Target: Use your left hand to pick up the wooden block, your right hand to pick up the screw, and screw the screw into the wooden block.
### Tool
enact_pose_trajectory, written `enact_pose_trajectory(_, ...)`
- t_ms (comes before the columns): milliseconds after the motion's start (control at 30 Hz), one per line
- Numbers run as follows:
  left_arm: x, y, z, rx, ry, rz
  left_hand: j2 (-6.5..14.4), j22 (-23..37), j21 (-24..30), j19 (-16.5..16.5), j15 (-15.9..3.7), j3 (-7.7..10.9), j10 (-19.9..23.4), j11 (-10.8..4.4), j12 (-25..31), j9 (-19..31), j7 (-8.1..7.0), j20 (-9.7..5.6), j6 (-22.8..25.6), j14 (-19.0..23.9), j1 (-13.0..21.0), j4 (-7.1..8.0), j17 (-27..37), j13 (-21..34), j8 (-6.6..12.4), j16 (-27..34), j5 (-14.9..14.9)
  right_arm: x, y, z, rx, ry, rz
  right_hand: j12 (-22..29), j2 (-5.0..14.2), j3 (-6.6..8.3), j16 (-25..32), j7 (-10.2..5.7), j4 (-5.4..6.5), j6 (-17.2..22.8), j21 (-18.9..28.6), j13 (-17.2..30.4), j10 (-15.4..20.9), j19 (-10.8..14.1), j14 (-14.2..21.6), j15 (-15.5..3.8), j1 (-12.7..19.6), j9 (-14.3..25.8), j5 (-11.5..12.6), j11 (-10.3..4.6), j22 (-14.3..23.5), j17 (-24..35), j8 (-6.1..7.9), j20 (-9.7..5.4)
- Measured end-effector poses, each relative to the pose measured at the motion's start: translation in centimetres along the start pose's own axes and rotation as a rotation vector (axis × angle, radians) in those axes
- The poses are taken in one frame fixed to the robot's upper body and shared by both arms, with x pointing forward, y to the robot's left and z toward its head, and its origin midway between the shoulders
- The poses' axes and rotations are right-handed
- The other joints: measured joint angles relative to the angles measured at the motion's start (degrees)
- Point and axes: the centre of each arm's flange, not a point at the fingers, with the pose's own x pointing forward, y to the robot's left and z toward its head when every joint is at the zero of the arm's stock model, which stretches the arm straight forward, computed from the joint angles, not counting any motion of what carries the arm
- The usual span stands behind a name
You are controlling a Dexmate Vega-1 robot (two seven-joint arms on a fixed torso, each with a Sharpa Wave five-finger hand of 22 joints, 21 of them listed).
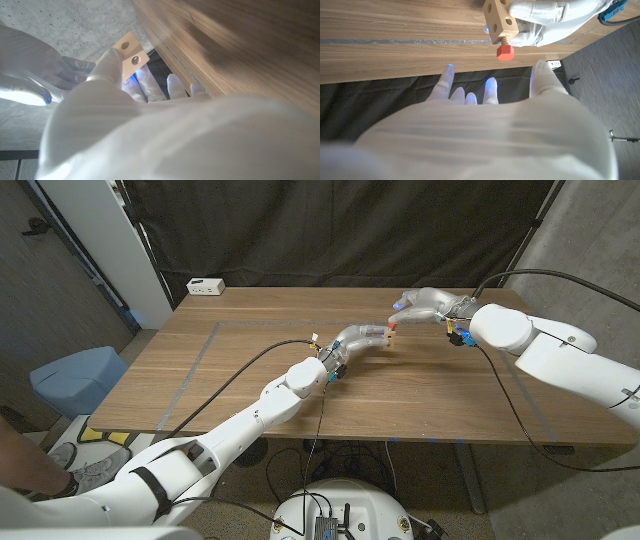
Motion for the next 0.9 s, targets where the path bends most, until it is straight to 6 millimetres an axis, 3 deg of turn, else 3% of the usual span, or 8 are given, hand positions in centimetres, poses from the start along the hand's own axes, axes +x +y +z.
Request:
enact_pose_trajectory(200,0.0,-0.1,0.0,0.000,-0.001,0.000,0.00,0.00,0.00,0.00,0.00,-0.01,0.00,0.00,-0.11,0.01,0.00,0.00,0.00,0.00,0.00,-0.01,0.00,-0.01,0.00,0.00,0.00,0.0,-0.5,0.5,-0.024,0.016,0.025,0.00,-0.23,0.02,0.00,1.00,0.02,1.09,0.00,0.00,0.00,0.00,0.41,0.40,0.23,0.07,0.00,0.00,0.00,0.00,0.00,0.00)
enact_pose_trajectory(600,0.0,-0.3,0.1,0.004,0.000,0.000,0.00,0.00,0.00,0.00,0.00,-0.06,-0.02,0.02,-0.12,0.00,0.00,0.00,0.00,0.00,0.00,-0.06,0.00,-0.03,-0.01,0.00,0.00,0.3,-1.2,0.9,-0.073,0.058,0.065,0.00,-0.45,0.23,0.00,1.31,0.23,3.60,0.00,0.00,0.73,0.00,0.72,0.71,0.45,0.41,-0.26,0.72,0.00,0.00,0.85,0.01)
enact_pose_trajectory(900,0.1,-0.4,0.3,0.013,-0.001,-0.004,0.00,0.00,0.00,0.00,0.00,-0.07,-0.07,0.07,-0.15,-0.03,0.00,0.00,0.00,0.00,0.00,-0.07,0.00,-0.05,-0.07,0.00,0.00,0.8,-1.6,1.3,-0.108,0.081,0.095,0.00,-0.45,0.46,0.00,1.30,0.46,4.22,0.00,0.00,0.73,-0.52,0.72,0.70,0.45,0.67,-0.46,0.71,0.00,0.01,0.85,-0.94)
